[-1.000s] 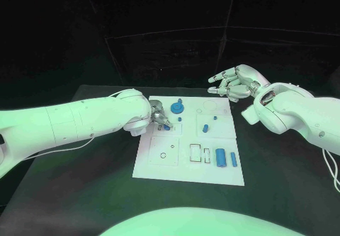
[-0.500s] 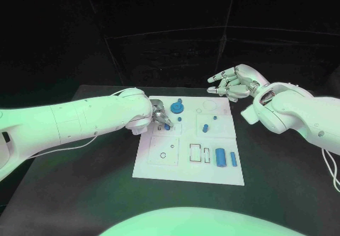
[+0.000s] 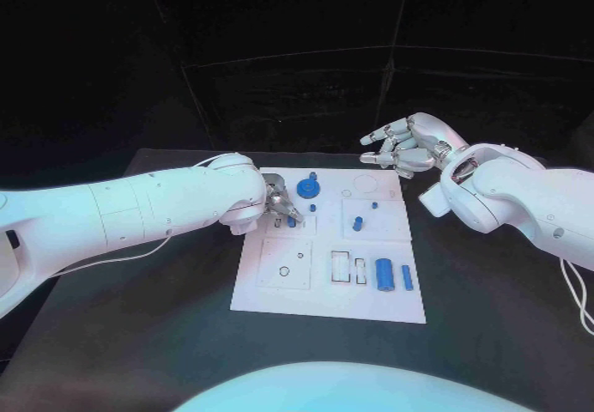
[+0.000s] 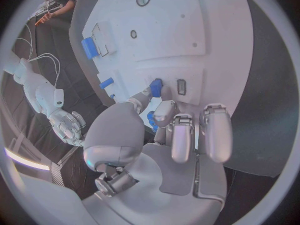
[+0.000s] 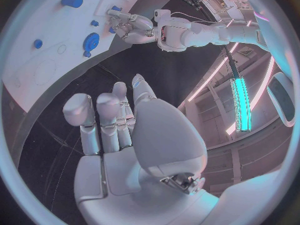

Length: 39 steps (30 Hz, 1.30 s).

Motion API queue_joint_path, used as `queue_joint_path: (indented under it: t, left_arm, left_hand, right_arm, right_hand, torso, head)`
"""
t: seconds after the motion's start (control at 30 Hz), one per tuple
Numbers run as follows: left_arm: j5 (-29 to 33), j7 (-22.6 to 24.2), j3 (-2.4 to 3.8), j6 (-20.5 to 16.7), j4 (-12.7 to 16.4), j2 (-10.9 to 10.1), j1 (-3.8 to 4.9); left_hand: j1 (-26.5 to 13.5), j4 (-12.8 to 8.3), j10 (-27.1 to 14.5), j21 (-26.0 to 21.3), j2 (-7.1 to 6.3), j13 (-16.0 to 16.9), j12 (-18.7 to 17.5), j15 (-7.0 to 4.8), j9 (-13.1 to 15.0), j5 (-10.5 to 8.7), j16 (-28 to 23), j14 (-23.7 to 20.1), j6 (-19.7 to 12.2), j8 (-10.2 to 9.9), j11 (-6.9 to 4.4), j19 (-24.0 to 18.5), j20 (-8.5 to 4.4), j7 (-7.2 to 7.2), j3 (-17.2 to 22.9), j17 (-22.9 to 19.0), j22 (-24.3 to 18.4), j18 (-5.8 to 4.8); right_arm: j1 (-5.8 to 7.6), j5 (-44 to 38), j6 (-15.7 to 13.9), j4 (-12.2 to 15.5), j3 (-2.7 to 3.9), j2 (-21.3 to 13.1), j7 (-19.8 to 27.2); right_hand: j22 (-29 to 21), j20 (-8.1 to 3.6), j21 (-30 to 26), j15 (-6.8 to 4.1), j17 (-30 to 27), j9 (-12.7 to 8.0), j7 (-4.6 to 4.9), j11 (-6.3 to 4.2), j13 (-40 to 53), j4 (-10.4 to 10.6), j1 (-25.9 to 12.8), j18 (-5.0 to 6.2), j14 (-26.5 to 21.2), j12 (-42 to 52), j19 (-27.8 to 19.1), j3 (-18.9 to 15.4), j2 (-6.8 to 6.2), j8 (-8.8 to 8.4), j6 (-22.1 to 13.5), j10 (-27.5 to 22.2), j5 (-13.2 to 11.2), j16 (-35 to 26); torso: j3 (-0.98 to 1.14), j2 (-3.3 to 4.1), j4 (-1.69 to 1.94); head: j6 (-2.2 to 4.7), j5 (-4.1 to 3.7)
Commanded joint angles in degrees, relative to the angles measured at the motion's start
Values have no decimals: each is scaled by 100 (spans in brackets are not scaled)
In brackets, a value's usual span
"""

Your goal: Assemble the parts on the task board

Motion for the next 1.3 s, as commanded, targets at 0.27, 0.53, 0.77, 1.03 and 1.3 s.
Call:
queue_joint_path:
  t: [0.27,0.53,0.77,1.03,1.3]
  left_arm:
    - [34,-43,-11,13,-20,7,-17]
    - [34,-21,-11,-96,-9,-12,-17]
    - [114,70,-6,-231,40,-72,-16]
    - [273,191,83,-305,164,-178,5]
    - [494,491,548,307,287,-356,170]
  left_hand:
    - [-328,242,27,22,-123,-20,17,-33,86,29,18,596,61,106,-3,153,-59,7,-474,1509,137,-108]
    - [-691,643,24,25,-287,-20,31,-45,158,25,18,596,34,170,-19,157,-68,-15,-1186,1509,156,-109]
    - [-730,921,16,9,-328,-21,33,-70,206,19,18,596,0,201,-41,152,-96,-36,-1629,1509,144,-106]
    - [-590,1166,6,6,-374,-10,48,-80,261,22,18,596,-48,238,-47,154,-113,-41,-2059,1509,153,-107]
    - [115,1069,-216,-167,-78,-276,-174,-20,242,32,18,596,-292,130,33,71,-72,54,-2156,1509,-77,-61]
  right_arm:
    - [11,-10,83,0,5,13,46]
    - [11,-10,90,-11,5,20,54]
    - [10,-10,93,-28,4,30,65]
    - [9,-10,89,-51,4,44,79]
    - [8,-10,82,-81,4,37,84]
  right_hand:
    - [-20,3,-48,-7,-13,-9,1,-4,-29,19,-4,74,18,-25,-22,-53,8,32,-58,-42,0,-59]
    - [-39,5,-64,-3,-16,-9,3,-1,-38,38,-34,77,17,-27,-31,-75,14,33,-64,-47,-2,-75]
    - [-49,7,-73,-2,-22,-9,5,1,-46,49,-55,79,15,-29,-36,-91,17,32,-69,-52,-3,-87]
    - [-53,7,-76,-1,-23,-9,5,2,-47,52,-59,80,15,-29,-38,-94,18,32,-70,-52,-3,-90]
    - [-53,7,-76,-1,-23,-9,5,2,-47,52,-59,80,15,-29,-38,-94,18,32,-70,-52,-3,-90]
  torso:
    - [-4,0,4]
    - [-7,0,3]
    - [-12,0,4]
    - [-9,-4,8]
    - [-11,-4,8]
  head:
    - [-6,8]
    - [-13,7]
    - [-3,-3]
    - [33,-1]
    - [96,-13]
